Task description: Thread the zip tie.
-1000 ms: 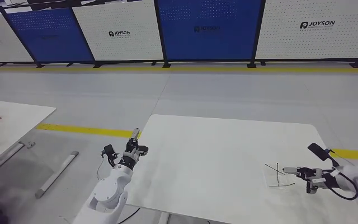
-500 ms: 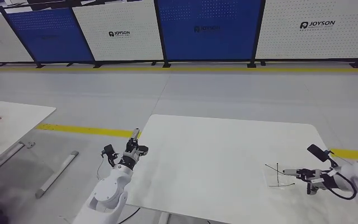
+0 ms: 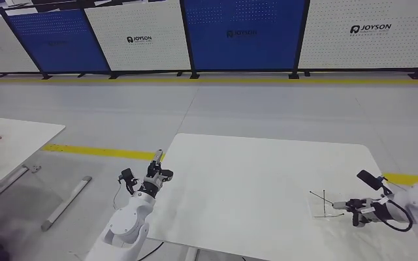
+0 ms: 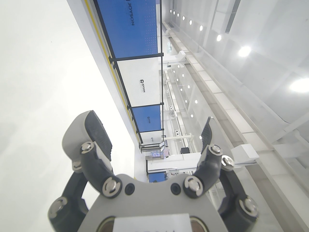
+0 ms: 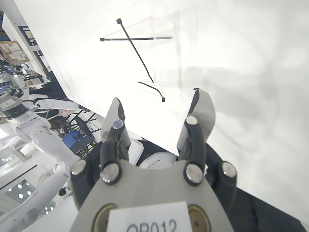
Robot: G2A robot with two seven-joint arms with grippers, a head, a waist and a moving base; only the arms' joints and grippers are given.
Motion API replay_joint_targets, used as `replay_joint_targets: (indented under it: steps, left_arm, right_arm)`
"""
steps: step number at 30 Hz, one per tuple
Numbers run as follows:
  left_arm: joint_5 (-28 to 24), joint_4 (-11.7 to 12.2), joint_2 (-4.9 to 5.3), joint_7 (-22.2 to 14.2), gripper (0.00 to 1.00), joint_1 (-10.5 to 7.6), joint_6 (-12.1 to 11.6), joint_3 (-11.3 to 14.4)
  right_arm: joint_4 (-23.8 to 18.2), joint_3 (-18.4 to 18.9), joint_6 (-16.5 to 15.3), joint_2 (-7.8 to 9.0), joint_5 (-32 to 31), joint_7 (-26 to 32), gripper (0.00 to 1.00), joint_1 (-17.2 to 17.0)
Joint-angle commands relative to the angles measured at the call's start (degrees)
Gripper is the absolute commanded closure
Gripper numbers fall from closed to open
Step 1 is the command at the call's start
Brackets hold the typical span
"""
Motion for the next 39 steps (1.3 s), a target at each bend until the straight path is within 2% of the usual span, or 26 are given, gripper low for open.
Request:
replay_joint_targets:
  steps: [1,6,10,17,24,25,28,30,31,39]
  left_arm:
    - [0.0,0.0,0.0,0.0,0.0,0.0,0.0,0.0]
    - [0.0,0.0,0.0,0.0,0.0,0.0,0.0,0.0]
    - [0.0,0.0,0.0,0.0,0.0,0.0,0.0,0.0]
    - [0.0,0.0,0.0,0.0,0.0,0.0,0.0,0.0]
    - [0.0,0.0,0.0,0.0,0.0,0.0,0.0,0.0]
    - [0.0,0.0,0.0,0.0,0.0,0.0,0.0,0.0]
    - [0.0,0.0,0.0,0.0,0.0,0.0,0.0,0.0]
    - [0.0,0.0,0.0,0.0,0.0,0.0,0.0,0.0]
    - [0.0,0.0,0.0,0.0,0.0,0.0,0.0,0.0]
    - [0.0,0.0,0.0,0.0,0.0,0.0,0.0,0.0]
  right_arm:
    - [0.26,-0.4,0.21,-0.13,-0.2,0.09,0.57,0.38]
    - [0.75,-1.21,0.35,-0.38,-0.75,0.27,0.56,0.98]
    - [1.12,-2.06,0.76,-0.61,-1.44,0.59,0.6,1.48]
    - [1.88,-2.9,0.6,-0.92,-1.88,0.86,0.73,2.28]
    - [1.94,-3.49,0.67,-1.07,-2.83,1.2,0.82,2.72]
    - [1.95,-3.56,0.67,-1.09,-2.91,1.22,0.86,2.77]
    - [2.05,-3.78,0.65,-1.17,-3.17,1.35,0.87,2.94]
    - [2.1,-3.91,0.66,-1.2,-3.43,1.39,0.92,3.06]
    - [2.11,-3.94,0.67,-1.22,-3.5,1.37,1.0,3.1]
    - [1.19,-3.03,1.0,-0.99,-3.52,0.77,1.0,2.49]
